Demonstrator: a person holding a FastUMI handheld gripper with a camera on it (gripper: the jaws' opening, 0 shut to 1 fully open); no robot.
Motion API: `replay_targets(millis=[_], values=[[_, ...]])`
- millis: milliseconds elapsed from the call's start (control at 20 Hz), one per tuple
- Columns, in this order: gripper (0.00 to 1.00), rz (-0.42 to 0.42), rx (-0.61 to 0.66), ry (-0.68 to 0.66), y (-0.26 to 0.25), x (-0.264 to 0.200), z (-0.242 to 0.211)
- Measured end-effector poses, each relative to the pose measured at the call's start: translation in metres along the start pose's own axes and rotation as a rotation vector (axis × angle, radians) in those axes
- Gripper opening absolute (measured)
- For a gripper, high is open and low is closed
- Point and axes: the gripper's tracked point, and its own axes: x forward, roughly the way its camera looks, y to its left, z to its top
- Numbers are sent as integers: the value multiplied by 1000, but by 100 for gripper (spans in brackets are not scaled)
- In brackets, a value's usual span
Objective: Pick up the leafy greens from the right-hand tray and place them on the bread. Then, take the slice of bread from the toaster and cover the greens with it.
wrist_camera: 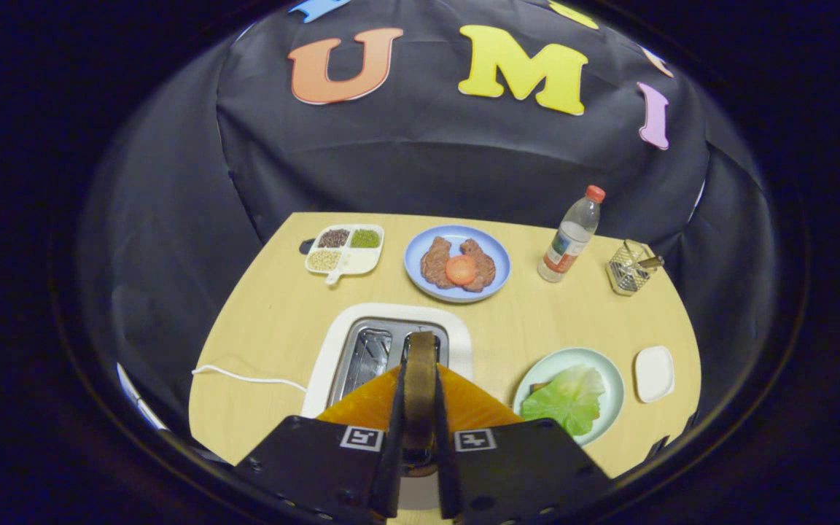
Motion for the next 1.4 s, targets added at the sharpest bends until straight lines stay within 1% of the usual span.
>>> replay_targets(millis=[50,150,350,600,700,800,900,1000,1200,1250,1400], values=[[24,-2,-9,12,0,-1,-2],[14,-4,-13,-7,-1,-7,1],[14,21,-18,-36,-4,-27,9],[14,78,26,-91,-15,-68,33],[14,95,50,-125,-30,-85,44],[14,79,70,-138,-54,-90,46],[14,68,94,-122,-77,-84,41],[14,38,116,-78,-106,-67,26],[14,-35,171,28,-154,-23,-11],[14,-45,177,48,-163,-6,-16],[14,-10,216,91,-165,3,-33]])
